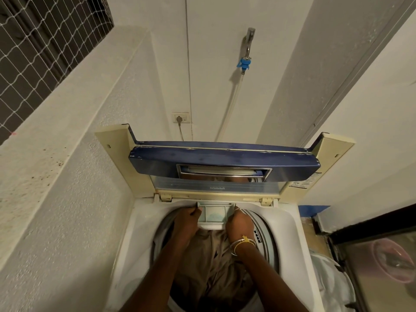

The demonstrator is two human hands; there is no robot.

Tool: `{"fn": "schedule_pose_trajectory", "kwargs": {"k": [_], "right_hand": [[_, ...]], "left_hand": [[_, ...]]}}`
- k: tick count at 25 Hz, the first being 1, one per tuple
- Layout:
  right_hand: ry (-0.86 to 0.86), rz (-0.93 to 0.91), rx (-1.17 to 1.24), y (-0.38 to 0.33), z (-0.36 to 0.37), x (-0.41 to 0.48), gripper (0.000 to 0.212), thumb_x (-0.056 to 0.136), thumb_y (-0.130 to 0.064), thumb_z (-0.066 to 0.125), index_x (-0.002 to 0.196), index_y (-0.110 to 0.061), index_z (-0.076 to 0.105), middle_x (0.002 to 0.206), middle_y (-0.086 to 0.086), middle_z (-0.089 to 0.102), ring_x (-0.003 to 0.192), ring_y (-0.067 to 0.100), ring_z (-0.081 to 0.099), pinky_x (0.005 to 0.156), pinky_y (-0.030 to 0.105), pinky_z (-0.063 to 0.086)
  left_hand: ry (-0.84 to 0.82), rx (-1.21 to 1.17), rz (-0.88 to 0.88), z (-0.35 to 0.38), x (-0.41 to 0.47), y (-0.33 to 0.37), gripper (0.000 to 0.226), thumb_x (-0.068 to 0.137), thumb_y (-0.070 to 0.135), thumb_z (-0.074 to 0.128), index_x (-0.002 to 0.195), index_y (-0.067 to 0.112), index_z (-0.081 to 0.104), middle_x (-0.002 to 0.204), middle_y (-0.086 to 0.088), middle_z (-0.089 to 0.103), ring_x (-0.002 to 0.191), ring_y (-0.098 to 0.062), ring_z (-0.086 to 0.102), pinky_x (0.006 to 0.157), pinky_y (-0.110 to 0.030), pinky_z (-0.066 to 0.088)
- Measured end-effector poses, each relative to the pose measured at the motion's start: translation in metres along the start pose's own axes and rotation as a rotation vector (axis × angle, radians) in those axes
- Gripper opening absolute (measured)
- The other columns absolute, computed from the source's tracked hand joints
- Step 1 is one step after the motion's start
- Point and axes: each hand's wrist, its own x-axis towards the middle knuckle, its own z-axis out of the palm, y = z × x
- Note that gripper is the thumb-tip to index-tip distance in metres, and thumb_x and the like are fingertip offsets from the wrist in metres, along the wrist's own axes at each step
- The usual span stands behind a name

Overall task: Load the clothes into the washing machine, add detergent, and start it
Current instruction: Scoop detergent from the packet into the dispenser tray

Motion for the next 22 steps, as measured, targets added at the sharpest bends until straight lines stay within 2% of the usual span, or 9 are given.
{"fn": "schedule_pose_trajectory", "kwargs": {"k": [3,5,8,11,14,16,19,22], "right_hand": [[0.003,0.017,0.048,-0.003,-0.001,-0.001,0.022,0.094,-0.015,0.057,0.114,-0.008,0.061,0.106,0.009,0.069,0.098,0.024,0.066,0.087,0.029,0.049],[0.019,0.042,0.123,-0.006,-0.003,-0.005,0.024,0.093,-0.014,0.059,0.116,-0.009,0.056,0.104,0.008,0.068,0.098,0.025,0.065,0.086,0.031,0.05],[0.024,0.047,0.164,-0.006,-0.002,-0.007,0.023,0.094,-0.013,0.057,0.116,-0.01,0.053,0.101,0.008,0.066,0.097,0.025,0.065,0.085,0.032,0.05],[0.02,0.055,0.189,-0.004,-0.001,-0.005,0.022,0.093,-0.015,0.059,0.114,-0.012,0.053,0.094,0.002,0.062,0.095,0.023,0.065,0.082,0.029,0.049],[0.005,0.091,0.217,-0.004,0.002,-0.004,0.022,0.094,-0.013,0.057,0.115,-0.008,0.053,0.1,0.008,0.066,0.097,0.026,0.065,0.084,0.032,0.05],[0.038,0.104,0.208,-0.004,0.005,-0.006,0.02,0.094,-0.012,0.055,0.114,-0.01,0.053,0.1,0.01,0.068,0.095,0.027,0.067,0.083,0.035,0.053],[0.027,0.083,0.198,-0.004,0.003,-0.005,0.022,0.096,-0.013,0.055,0.117,-0.008,0.052,0.103,0.011,0.068,0.098,0.027,0.066,0.083,0.033,0.051],[0.017,0.086,0.181,-0.007,-0.005,0.004,0.026,0.095,-0.016,0.056,0.119,-0.005,0.054,0.107,0.013,0.068,0.102,0.03,0.065,0.08,0.028,0.044]], "left_hand": [[0.005,0.003,0.026,0.0,-0.003,0.001,0.037,0.1,0.033,0.053,0.128,0.011,0.062,0.106,0.004,0.062,0.095,-0.017,0.058,0.096,-0.046,0.053],[0.021,-0.015,0.044,0.001,-0.007,-0.001,0.033,0.098,0.037,0.055,0.12,0.015,0.067,0.098,0.01,0.065,0.094,-0.016,0.061,0.096,-0.046,0.054],[0.048,-0.042,0.089,0.001,-0.008,-0.009,0.025,0.095,0.042,0.057,0.106,0.024,0.07,0.096,0.007,0.071,0.095,-0.016,0.066,0.093,-0.047,0.055],[0.072,-0.085,0.08,0.003,-0.007,-0.009,0.02,0.094,0.041,0.06,0.104,0.027,0.07,0.099,0.005,0.072,0.097,-0.017,0.066,0.094,-0.048,0.054],[0.071,-0.136,0.054,0.004,-0.007,-0.008,0.018,0.092,0.043,0.063,0.096,0.029,0.072,0.094,0.005,0.074,0.094,-0.018,0.069,0.091,-0.048,0.056],[0.091,-0.156,0.069,0.006,-0.004,-0.015,0.027,0.088,0.049,0.065,0.099,0.027,0.074,0.095,0.006,0.076,0.094,-0.017,0.07,0.09,-0.048,0.057],[0.133,-0.191,0.068,0.01,-0.006,-0.015,0.032,0.087,0.051,0.066,0.102,0.024,0.074,0.095,0.007,0.075,0.095,-0.015,0.069,0.092,-0.047,0.056],[0.163,-0.229,0.004,0.011,-0.012,0.001,0.018,0.09,0.042,0.066,0.096,0.026,0.072,0.09,0.01,0.07,0.092,-0.015,0.064,0.097,-0.043,0.052]]}}
